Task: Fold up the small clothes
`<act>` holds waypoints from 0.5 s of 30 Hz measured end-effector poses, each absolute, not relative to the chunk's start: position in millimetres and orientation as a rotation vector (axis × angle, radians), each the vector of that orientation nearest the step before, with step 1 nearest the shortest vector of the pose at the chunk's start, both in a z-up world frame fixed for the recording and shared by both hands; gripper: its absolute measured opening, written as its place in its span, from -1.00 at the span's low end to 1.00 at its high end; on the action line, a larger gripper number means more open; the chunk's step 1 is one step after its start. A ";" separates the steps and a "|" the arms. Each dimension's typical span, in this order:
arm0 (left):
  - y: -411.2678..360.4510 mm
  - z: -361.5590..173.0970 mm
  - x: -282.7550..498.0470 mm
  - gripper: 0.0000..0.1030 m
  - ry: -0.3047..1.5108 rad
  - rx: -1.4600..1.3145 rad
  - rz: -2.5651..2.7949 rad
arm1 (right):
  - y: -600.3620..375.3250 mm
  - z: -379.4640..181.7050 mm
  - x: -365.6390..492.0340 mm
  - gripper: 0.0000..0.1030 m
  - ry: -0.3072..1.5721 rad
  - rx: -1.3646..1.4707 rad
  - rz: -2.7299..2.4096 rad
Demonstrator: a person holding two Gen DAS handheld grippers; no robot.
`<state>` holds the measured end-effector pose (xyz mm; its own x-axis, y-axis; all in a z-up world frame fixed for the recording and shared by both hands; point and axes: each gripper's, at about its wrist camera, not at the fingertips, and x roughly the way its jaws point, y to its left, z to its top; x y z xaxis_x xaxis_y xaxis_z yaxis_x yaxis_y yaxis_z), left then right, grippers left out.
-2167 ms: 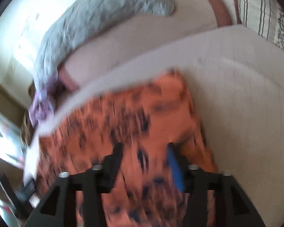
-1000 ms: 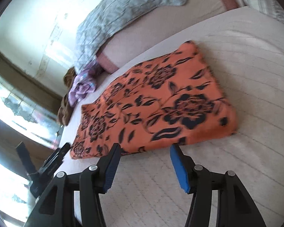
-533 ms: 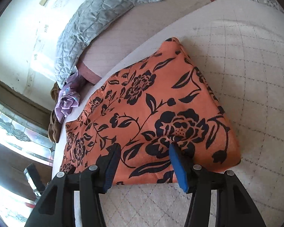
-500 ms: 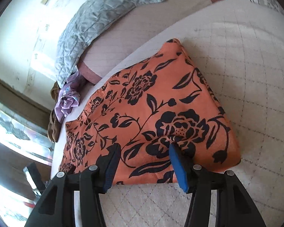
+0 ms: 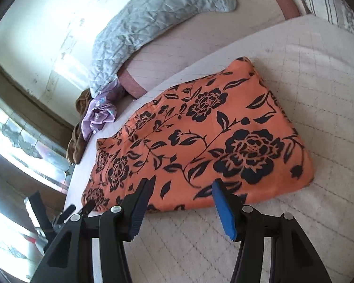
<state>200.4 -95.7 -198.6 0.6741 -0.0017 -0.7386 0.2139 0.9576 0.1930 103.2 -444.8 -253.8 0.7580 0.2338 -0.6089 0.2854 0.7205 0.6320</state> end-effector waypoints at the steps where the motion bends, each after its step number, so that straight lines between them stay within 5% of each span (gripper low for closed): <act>1: -94.6 -198.8 202.9 0.90 0.829 0.267 -0.121 | -445.1 -255.2 107.7 0.14 0.732 0.785 -0.037; 15: -92.7 -176.8 202.4 0.90 0.759 0.208 -0.161 | -440.6 -280.1 131.3 0.13 0.879 0.774 -0.047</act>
